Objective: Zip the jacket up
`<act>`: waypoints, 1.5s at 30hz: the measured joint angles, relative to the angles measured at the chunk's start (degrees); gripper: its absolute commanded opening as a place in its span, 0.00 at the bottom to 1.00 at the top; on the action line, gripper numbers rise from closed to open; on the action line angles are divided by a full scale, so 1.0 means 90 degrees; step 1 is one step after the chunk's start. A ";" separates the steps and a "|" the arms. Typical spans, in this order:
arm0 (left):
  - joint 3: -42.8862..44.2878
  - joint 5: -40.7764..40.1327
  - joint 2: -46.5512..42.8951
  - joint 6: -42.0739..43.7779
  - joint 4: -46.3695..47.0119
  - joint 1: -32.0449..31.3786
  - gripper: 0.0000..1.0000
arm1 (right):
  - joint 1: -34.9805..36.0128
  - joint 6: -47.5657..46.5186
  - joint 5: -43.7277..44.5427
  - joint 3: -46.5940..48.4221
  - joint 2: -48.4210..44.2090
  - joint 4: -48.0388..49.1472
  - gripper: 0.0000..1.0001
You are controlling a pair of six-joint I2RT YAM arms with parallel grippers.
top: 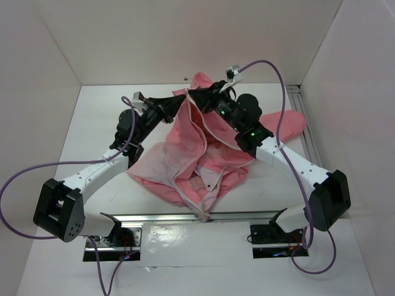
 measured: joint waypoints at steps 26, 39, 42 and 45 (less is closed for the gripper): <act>0.0000 -0.0112 0.0029 -0.0107 -0.0136 -0.0005 0.00 | 0.0940 -0.1447 0.2142 0.0442 0.0432 0.0095 0.00; 0.0151 0.0170 0.0141 -0.0104 -0.0318 0.0044 0.00 | 0.0988 -0.2480 0.2718 0.0933 0.0794 0.0100 0.00; 0.0289 0.0219 0.0238 -0.0066 -0.0408 0.0041 0.00 | 0.0971 -0.2538 0.2759 0.1190 0.0967 0.0100 0.00; 0.0364 0.0260 0.0291 0.0056 -0.0522 0.0012 0.00 | 0.0925 -0.2565 0.2781 0.1494 0.1156 0.0095 0.00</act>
